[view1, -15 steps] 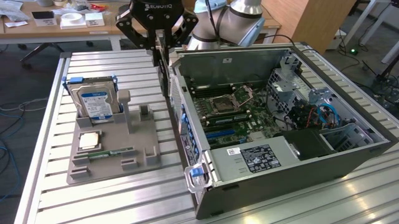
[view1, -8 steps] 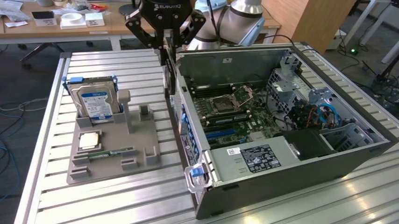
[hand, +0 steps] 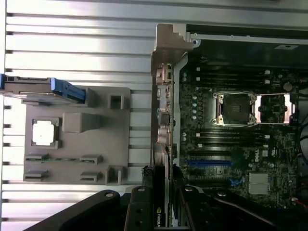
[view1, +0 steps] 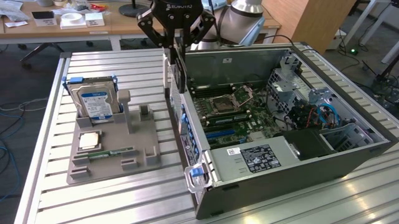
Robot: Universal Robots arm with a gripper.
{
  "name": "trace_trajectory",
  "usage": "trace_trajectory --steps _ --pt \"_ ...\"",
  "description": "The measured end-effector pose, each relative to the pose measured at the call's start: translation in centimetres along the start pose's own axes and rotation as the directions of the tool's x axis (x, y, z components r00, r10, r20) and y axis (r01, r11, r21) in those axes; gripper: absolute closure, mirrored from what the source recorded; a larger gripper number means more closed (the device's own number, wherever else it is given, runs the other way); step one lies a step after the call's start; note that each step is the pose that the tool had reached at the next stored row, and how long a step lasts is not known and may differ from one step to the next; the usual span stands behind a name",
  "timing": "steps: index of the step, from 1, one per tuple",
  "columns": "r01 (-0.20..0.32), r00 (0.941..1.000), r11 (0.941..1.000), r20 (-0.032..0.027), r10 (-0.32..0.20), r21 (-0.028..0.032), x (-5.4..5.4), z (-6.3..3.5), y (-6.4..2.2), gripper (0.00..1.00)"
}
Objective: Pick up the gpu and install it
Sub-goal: 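Pick up the gpu and move the gpu toward the slot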
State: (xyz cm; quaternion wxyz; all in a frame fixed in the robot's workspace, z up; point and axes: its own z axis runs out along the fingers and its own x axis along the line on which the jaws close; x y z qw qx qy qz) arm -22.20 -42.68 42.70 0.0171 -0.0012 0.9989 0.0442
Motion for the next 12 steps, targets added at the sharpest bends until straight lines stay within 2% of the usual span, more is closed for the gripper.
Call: trace_trajectory --steps 12 --pt "0.002 1.0 1.0 -0.0003 -0.002 -0.0056 -2.8 0.09 -0.01 0.74"
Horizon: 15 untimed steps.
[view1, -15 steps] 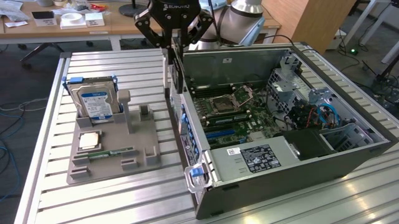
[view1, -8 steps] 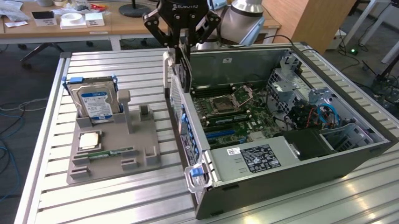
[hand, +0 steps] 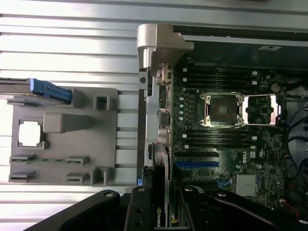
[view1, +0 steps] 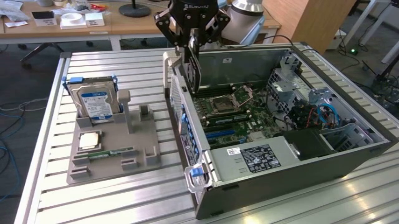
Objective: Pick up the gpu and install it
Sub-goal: 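Pick up the gpu and move the gpu toward the slot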
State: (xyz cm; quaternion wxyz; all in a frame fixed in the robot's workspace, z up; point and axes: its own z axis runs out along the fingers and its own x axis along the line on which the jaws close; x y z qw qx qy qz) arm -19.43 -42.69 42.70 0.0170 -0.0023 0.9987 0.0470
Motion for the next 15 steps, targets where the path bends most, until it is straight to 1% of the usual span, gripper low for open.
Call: trace_trajectory --steps 15 --pt "0.002 1.0 1.0 -0.0002 -0.002 -0.0071 -3.3 0.11 -0.02 0.74"
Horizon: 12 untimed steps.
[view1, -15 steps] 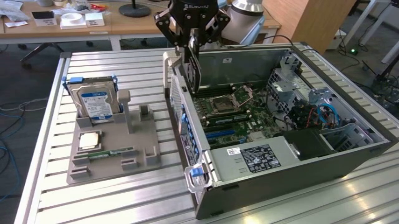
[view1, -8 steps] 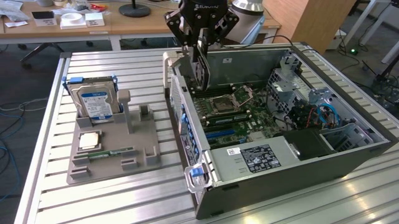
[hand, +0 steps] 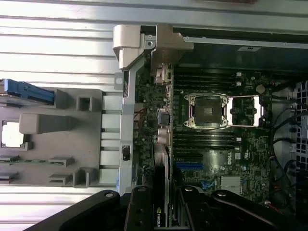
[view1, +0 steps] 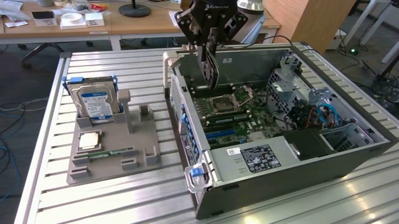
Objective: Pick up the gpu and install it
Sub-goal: 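Pick up the gpu and move the gpu toward the slot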
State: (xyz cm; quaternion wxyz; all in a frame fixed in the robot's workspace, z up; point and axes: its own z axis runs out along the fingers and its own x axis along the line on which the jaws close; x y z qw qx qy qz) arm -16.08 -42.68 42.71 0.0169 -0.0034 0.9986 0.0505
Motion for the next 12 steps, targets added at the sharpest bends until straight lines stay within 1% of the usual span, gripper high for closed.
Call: trace_trajectory --steps 12 --pt "0.001 1.0 1.0 0.0 -0.001 -0.0061 -2.6 0.09 -0.02 0.74"
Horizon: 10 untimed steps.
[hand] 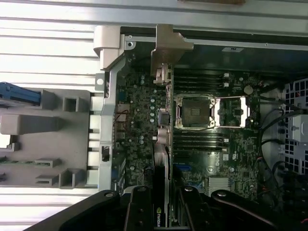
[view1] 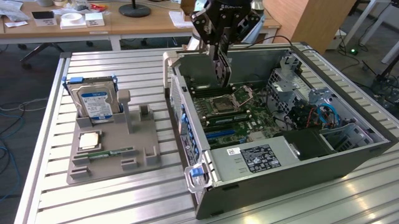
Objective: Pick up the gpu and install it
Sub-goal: 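Pick up the gpu and move the gpu toward the slot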
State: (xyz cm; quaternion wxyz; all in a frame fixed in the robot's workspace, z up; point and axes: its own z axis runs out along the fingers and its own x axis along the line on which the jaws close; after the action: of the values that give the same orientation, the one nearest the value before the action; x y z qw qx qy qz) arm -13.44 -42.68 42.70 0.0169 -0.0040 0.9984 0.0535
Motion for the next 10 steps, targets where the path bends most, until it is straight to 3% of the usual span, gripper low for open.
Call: trace_trajectory --steps 10 --pt "0.001 1.0 1.0 -0.0001 -0.001 -0.0042 -2.0 0.07 -0.02 0.74"
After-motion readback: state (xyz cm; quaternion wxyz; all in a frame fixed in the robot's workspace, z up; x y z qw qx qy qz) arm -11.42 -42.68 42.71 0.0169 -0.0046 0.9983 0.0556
